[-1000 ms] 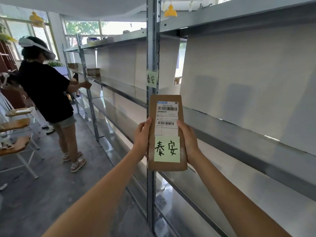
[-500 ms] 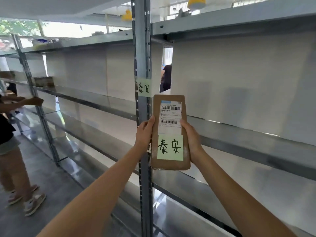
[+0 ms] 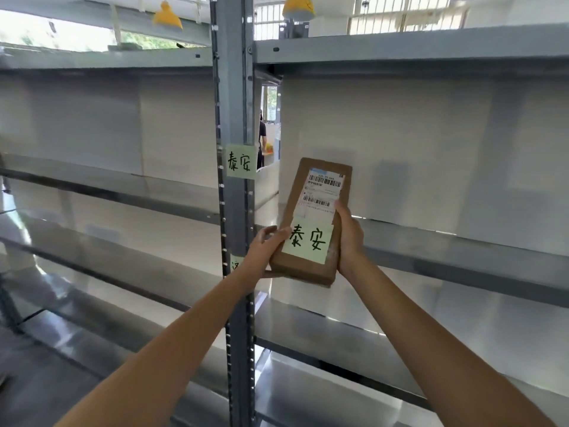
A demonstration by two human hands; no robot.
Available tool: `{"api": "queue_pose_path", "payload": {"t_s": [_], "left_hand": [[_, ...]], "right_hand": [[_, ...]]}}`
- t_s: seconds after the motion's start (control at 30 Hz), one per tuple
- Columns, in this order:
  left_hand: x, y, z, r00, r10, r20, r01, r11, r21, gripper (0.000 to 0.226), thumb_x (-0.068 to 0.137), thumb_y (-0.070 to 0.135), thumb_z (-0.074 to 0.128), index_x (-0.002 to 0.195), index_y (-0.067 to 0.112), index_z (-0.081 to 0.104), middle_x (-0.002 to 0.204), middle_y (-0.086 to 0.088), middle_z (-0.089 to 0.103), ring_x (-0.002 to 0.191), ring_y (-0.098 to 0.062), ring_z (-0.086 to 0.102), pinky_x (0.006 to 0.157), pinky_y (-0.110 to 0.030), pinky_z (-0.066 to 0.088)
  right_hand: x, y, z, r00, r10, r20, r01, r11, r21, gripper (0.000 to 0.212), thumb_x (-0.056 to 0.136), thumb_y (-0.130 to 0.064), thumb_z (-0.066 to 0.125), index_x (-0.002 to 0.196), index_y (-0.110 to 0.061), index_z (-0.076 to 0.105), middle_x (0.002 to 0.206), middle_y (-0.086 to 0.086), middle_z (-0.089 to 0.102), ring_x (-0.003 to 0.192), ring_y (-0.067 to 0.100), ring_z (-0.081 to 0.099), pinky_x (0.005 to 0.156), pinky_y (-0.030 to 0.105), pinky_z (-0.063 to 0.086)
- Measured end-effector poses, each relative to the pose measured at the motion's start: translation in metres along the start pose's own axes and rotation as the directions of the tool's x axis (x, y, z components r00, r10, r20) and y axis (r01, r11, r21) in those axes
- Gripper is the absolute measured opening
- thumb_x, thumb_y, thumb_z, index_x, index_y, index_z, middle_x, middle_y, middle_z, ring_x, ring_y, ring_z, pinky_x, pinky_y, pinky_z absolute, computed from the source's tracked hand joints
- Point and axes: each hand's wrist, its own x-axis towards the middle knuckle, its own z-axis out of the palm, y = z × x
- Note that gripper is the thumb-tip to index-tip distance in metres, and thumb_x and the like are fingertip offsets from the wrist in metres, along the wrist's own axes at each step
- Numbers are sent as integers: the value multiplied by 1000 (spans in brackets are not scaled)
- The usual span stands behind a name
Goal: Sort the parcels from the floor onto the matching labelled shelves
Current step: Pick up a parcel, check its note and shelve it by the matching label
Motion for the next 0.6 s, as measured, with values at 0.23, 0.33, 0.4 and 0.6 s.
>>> {"api": "queue_pose_path", "payload": {"t_s": [0.23,0.33,0.4,0.6], "left_hand": [[7,-4,7,992,-57,115,67,993,-93,76,73,51,74,138,27,43,129,-10,59,113,-33,63,73,-41,62],[16,6,-7,981,-106,162,120,989,-82,67,80,54,68,136,24,48,128,-11,63,109,-29,66,81,-38,58],[22,17,-20,969,-147,201,157,987,-37,65,80,58,66,132,23,52,116,-8,68,95,-23,66,76,-31,52],[37,46,-22,992,-106,66,106,994,6,63,83,55,69,130,19,48,120,-16,61,90,-27,66,59,-30,58]], "right_hand": [[17,-12,-3,999,-11,-48,12,1000,21,75,91,-50,69,148,-8,44,128,20,69,112,36,70,92,51,60],[24,-21,-13,999,1,-45,3,996,93,87,90,-51,70,157,-21,24,143,14,56,123,32,59,97,50,55],[29,-32,-25,999,-18,-37,22,994,104,88,91,-50,70,158,-25,19,144,12,51,126,31,55,100,56,54],[42,-56,-52,997,-31,-74,37,996,79,61,90,-39,75,143,-15,54,138,14,62,118,27,63,84,48,63]]}}
